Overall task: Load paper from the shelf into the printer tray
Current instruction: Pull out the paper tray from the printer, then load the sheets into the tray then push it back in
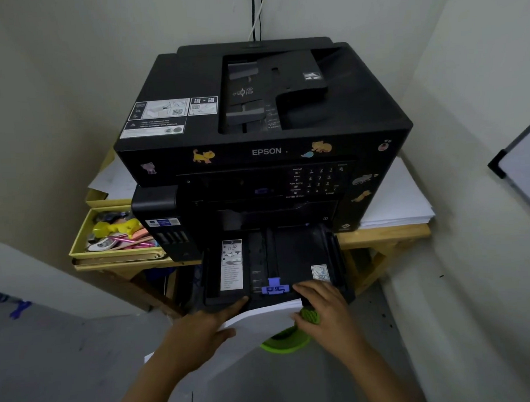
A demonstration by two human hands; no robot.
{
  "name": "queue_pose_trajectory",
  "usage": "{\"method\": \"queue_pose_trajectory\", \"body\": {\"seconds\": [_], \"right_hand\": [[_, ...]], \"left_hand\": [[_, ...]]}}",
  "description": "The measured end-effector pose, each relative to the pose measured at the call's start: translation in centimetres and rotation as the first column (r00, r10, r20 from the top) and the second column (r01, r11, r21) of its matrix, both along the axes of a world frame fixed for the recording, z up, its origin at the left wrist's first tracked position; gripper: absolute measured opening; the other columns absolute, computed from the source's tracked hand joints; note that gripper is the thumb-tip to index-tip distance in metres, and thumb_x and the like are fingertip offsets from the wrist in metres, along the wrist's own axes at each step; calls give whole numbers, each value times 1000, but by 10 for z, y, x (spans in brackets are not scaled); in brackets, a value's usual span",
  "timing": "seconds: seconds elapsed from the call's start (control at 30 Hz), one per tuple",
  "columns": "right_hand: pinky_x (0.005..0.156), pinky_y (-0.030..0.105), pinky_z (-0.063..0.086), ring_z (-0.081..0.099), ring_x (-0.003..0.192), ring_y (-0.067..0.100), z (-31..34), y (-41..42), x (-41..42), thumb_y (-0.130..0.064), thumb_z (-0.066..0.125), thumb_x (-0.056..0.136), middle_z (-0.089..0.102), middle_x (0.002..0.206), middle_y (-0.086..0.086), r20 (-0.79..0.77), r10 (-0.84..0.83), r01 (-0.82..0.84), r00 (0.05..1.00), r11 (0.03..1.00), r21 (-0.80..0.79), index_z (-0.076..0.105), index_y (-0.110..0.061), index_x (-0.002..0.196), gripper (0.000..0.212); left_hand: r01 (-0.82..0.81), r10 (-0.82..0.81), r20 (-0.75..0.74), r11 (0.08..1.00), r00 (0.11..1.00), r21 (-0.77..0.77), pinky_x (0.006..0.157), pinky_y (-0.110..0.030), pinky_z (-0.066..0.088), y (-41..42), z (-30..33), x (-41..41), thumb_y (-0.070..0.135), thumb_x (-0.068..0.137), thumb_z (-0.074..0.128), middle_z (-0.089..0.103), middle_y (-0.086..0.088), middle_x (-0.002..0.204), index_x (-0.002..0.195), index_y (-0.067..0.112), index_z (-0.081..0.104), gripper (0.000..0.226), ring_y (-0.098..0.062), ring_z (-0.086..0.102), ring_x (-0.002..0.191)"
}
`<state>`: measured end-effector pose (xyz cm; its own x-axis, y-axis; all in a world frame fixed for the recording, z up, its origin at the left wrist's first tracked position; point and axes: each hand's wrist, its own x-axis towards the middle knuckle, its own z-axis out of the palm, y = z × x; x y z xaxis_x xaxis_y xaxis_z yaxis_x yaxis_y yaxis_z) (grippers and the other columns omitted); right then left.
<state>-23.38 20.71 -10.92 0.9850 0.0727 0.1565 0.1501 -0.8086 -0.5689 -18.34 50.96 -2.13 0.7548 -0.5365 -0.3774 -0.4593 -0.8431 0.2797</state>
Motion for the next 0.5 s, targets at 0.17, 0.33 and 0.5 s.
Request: {"method": "queue_pose_trajectory", "body": {"seconds": [0.17, 0.33, 0.5], "right_hand": [[115, 27, 44, 49, 135, 2, 19, 0, -3, -52, 78, 87, 54, 140, -22, -42, -45, 51, 998, 987, 155, 66, -28, 139, 59], [106, 19, 47, 53, 129, -4, 44, 3, -4, -61, 80, 81, 56, 135, -29, -156, -161, 207, 975, 914, 348, 65, -41, 133, 57], [102, 33, 54, 67, 116, 2, 70, 7, 0, -52, 83, 85, 72, 125, -22, -319, -202, 366, 926, 690, 625, 66, -43, 132, 51]], "left_hand": [[-85, 72, -117, 990, 991, -113, 87, -22, 48, 4, 25, -4, 48, 102, 51, 67, 7, 132, 123, 77, 22, 46, -12, 65, 113], [-229, 168, -314, 958, 935, -172, 79, -11, 48, 11, 56, 0, 50, 99, 56, 60, 49, 88, 104, 67, 51, 19, 14, 61, 87], [-428, 255, -499, 863, 829, -270, 75, -15, 57, 21, 99, 7, 44, 100, 59, 72, 37, 101, 119, 53, 60, 22, 7, 71, 97]]}}
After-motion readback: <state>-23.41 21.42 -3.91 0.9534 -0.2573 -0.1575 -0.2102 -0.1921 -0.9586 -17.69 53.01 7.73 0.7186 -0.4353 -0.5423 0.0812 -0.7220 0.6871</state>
